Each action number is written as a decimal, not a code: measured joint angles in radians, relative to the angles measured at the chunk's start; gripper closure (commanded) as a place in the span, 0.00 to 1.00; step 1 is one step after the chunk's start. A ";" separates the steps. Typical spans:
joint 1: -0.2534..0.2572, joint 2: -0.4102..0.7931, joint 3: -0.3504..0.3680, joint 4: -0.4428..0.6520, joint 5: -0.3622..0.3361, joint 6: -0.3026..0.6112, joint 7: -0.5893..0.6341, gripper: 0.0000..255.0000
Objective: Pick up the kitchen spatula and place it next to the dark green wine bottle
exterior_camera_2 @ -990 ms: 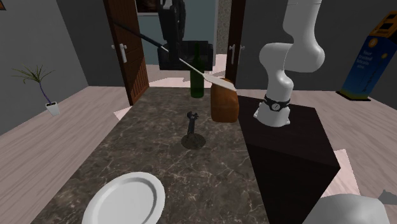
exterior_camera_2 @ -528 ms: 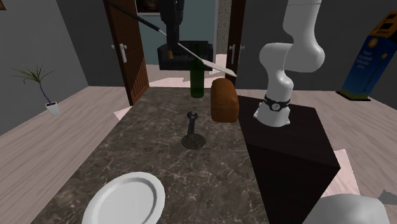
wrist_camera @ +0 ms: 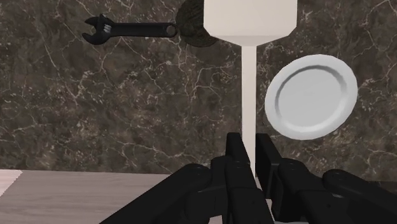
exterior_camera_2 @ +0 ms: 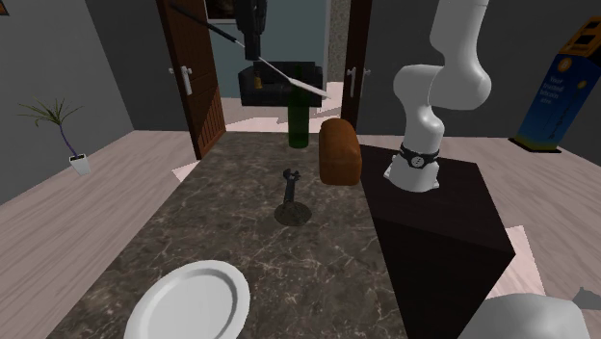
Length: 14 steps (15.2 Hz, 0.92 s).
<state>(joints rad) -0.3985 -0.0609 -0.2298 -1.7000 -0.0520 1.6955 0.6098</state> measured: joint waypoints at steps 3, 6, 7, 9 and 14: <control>-0.031 -0.038 -0.035 -0.046 -0.008 0.012 -0.064 1.00; -0.060 -0.056 -0.071 -0.060 -0.013 0.012 -0.128 1.00; -0.072 -0.063 -0.086 -0.069 -0.015 0.016 -0.153 1.00; -0.093 -0.062 -0.114 -0.061 -0.015 0.011 -0.203 1.00; -0.142 -0.055 -0.181 -0.055 -0.013 0.018 -0.319 1.00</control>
<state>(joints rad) -0.5405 -0.1157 -0.4104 -1.7555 -0.0647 1.7132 0.2905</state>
